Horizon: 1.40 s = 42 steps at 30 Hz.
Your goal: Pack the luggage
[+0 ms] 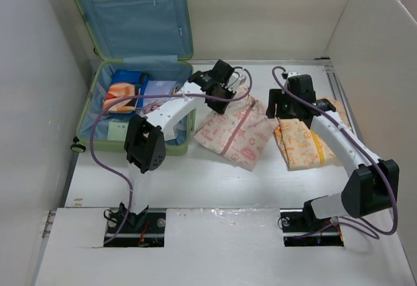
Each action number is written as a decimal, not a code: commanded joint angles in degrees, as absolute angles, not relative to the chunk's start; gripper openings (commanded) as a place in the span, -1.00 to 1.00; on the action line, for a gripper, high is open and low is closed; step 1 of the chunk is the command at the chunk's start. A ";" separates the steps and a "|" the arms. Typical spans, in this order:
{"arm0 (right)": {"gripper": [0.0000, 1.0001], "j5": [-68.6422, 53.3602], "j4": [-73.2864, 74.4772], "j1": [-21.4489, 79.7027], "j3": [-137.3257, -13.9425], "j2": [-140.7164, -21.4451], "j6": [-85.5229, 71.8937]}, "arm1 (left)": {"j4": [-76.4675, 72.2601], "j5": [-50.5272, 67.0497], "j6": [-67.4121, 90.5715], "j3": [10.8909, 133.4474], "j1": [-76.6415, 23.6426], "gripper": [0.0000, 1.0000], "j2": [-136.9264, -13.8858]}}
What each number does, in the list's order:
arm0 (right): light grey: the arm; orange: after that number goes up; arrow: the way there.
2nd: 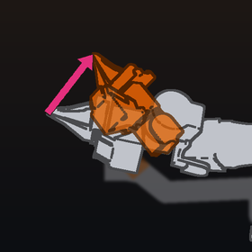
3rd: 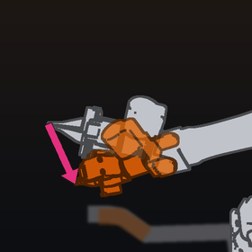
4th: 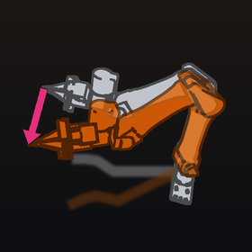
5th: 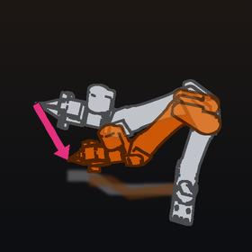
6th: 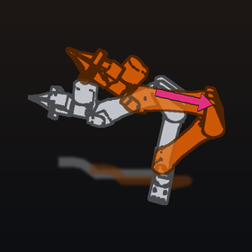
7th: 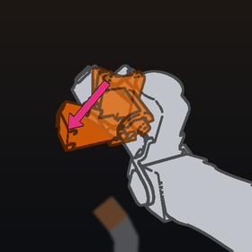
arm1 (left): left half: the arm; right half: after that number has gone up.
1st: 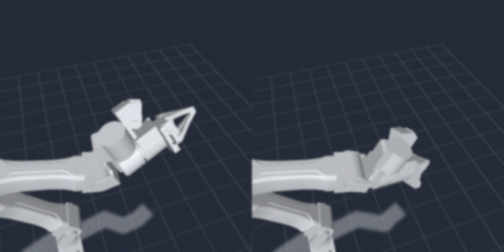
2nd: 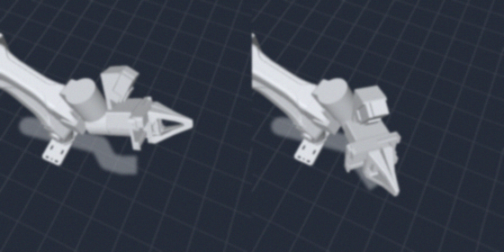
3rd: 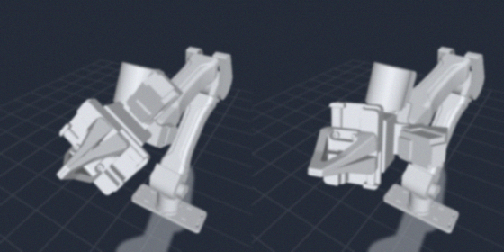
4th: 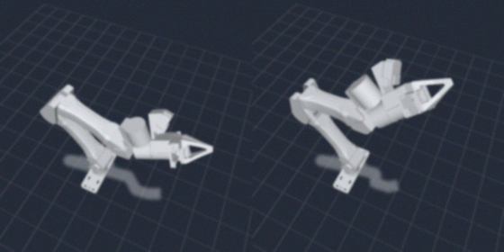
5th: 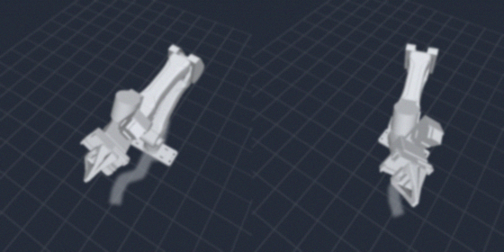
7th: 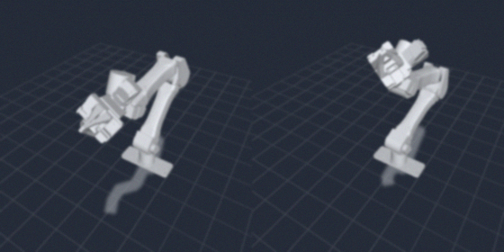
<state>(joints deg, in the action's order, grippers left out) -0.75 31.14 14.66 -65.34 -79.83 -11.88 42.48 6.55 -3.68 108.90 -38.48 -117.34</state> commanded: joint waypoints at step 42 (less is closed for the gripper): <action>0.43 -2.29 33.40 14.15 -87.36 -94.22 -3.60 | 28.38 2.54 -26.81 105.05 16.35 -1.00 -113.28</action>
